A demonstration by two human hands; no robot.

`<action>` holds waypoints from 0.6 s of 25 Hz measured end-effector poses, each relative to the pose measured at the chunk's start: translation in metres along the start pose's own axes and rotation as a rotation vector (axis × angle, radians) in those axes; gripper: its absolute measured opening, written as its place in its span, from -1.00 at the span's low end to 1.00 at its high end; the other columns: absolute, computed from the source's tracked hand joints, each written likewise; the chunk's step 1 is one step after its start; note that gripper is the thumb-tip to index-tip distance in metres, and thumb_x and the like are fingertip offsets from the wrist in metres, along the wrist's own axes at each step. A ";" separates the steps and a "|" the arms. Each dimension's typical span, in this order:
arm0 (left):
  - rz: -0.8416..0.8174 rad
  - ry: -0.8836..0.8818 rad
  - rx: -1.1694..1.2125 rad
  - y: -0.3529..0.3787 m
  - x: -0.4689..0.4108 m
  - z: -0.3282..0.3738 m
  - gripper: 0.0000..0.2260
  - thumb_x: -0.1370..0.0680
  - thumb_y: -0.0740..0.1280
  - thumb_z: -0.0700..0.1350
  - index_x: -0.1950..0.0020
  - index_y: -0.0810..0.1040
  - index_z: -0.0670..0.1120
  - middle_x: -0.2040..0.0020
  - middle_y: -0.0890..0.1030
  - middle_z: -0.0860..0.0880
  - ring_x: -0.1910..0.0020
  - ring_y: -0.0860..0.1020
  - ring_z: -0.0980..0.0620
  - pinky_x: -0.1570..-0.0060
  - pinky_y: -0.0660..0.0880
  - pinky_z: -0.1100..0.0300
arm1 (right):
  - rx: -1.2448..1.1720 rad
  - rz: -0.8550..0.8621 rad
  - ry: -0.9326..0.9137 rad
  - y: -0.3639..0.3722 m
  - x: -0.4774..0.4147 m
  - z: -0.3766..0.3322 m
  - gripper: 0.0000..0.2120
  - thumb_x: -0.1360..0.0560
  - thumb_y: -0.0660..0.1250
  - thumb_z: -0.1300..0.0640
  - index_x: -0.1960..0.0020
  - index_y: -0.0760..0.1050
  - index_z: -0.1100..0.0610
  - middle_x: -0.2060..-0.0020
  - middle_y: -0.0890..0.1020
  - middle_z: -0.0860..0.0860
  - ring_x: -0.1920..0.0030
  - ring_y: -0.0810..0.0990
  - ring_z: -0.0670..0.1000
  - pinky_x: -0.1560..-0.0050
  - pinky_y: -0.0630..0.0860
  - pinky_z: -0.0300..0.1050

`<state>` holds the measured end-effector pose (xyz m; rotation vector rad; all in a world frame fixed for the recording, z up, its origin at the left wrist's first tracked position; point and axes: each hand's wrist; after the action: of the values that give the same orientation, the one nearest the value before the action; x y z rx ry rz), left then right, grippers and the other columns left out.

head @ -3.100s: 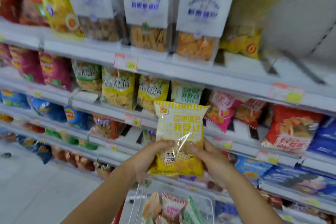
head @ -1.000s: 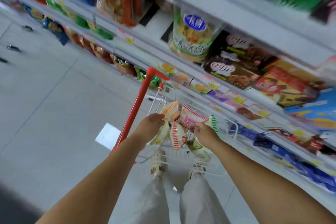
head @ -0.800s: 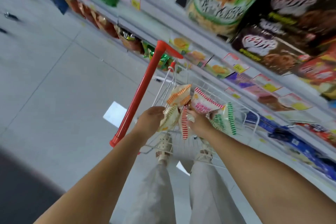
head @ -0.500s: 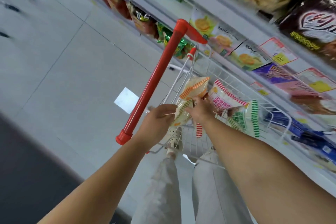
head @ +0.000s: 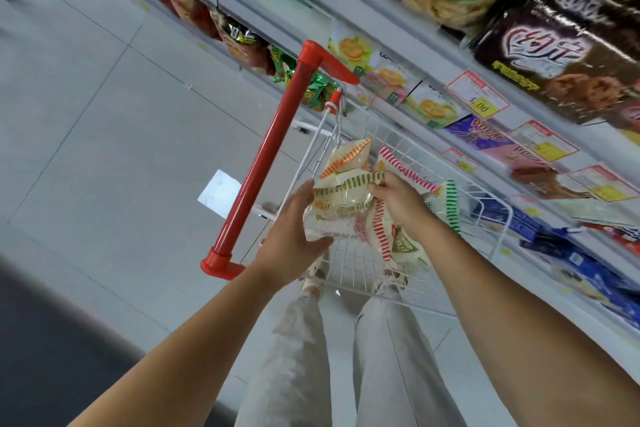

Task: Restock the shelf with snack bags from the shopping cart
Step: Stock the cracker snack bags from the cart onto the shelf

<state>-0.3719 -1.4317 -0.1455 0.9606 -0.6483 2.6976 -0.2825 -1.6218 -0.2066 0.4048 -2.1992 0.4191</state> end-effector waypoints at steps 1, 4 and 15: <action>0.069 0.103 -0.090 0.004 -0.001 0.006 -0.19 -0.44 0.51 -0.11 -0.56 0.13 0.02 -0.45 0.32 0.04 -0.33 0.32 0.20 -0.33 0.38 0.17 | -0.033 0.014 -0.024 -0.010 0.009 -0.005 -0.84 -0.61 0.21 0.17 0.04 0.51 -0.04 0.09 0.66 -0.05 0.08 0.65 0.02 0.08 0.56 -0.10; 0.232 0.211 -0.150 0.009 -0.013 0.028 0.00 -0.32 0.58 0.06 -0.58 0.02 0.07 -0.45 0.22 0.02 -0.37 0.24 0.10 -0.37 0.25 0.14 | -0.118 0.068 -0.041 -0.034 0.029 -0.022 -0.87 -0.61 0.20 0.17 0.06 0.50 0.07 0.16 0.65 -0.01 0.17 0.63 0.01 0.22 0.54 -0.15; 0.008 -0.100 0.416 -0.010 -0.008 0.026 -0.61 -0.42 0.50 -0.08 -0.21 0.52 0.07 -0.02 0.69 0.20 0.04 0.66 0.24 0.07 0.52 0.34 | 0.003 0.023 0.175 -0.003 0.000 0.031 -0.40 -0.55 0.28 -0.11 -0.48 0.18 0.09 -0.30 0.49 0.02 -0.18 0.54 0.02 -0.08 0.59 -0.02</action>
<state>-0.3478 -1.4350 -0.1294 1.1918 -0.1008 2.8652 -0.3025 -1.6375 -0.2246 0.3315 -2.0353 0.4531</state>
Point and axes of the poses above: each hand's wrist, its own x-axis away from the middle knuckle, its own y-axis out of the palm, z = x × y
